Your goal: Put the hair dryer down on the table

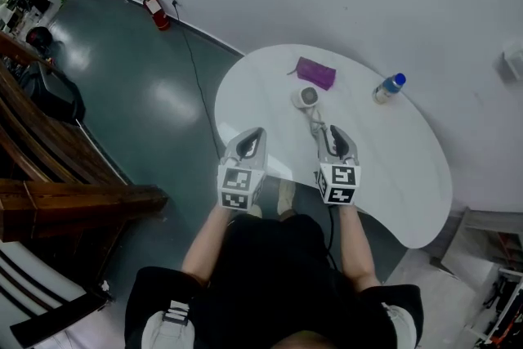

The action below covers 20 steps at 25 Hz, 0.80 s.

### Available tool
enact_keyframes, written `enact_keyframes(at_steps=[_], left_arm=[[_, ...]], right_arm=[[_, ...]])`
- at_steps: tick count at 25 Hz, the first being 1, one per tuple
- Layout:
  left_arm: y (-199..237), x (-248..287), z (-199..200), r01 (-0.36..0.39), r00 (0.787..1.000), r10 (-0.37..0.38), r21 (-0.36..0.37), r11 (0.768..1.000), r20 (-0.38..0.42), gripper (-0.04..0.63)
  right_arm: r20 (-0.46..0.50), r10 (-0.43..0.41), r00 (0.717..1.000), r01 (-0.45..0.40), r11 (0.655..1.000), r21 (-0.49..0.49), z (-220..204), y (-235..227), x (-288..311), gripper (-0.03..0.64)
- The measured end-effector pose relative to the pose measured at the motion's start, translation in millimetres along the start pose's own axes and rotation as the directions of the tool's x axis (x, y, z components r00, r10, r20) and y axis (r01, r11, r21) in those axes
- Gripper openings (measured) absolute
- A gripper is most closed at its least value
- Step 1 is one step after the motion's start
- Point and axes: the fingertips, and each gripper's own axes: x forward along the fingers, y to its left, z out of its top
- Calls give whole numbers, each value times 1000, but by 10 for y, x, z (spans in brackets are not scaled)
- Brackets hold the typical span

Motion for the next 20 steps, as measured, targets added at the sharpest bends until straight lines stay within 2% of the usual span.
enact_keyframes(at_steps=[10,20], left_arm=[[-180,-230,266,89,994,-91,53,995,55,5],[-395,-430,318,174,981,-182,104,979,68,5]], right_arm=[[104,-92,990,88,995,40,265,11,-567,64],[146,-163,976,156,986,57,337,146,-1026,32]])
